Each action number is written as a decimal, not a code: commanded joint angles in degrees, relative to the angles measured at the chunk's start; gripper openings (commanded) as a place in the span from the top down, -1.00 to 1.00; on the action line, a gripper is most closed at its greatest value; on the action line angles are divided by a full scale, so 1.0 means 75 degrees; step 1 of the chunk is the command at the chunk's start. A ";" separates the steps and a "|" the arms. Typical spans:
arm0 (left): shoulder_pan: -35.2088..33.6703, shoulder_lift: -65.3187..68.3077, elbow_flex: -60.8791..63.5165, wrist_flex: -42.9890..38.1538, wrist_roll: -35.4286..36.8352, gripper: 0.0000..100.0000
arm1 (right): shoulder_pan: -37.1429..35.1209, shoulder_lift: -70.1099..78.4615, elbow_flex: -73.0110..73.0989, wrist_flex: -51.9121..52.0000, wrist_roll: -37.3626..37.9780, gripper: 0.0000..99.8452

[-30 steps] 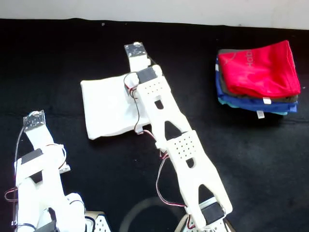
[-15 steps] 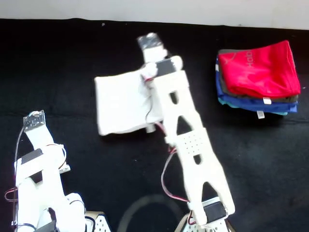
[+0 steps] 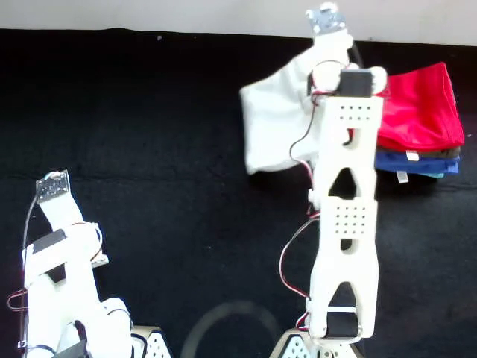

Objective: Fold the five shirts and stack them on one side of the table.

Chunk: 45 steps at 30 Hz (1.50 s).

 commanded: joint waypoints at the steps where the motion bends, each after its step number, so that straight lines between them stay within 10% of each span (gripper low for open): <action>1: -0.0029 -0.0088 0.0006 -0.0176 -0.0012 0.98 | 0.0158 -0.1049 -0.0885 0.0053 0.0434 0.99; 24: -0.0029 -0.0088 0.0018 -0.0176 -0.0012 0.98 | 0.2948 -0.1026 0.1999 -0.2210 0.1500 0.99; 45: -0.0018 -0.0088 0.0018 -0.0176 -0.0012 0.98 | 0.2948 -0.2338 0.1717 -0.2444 0.1559 0.99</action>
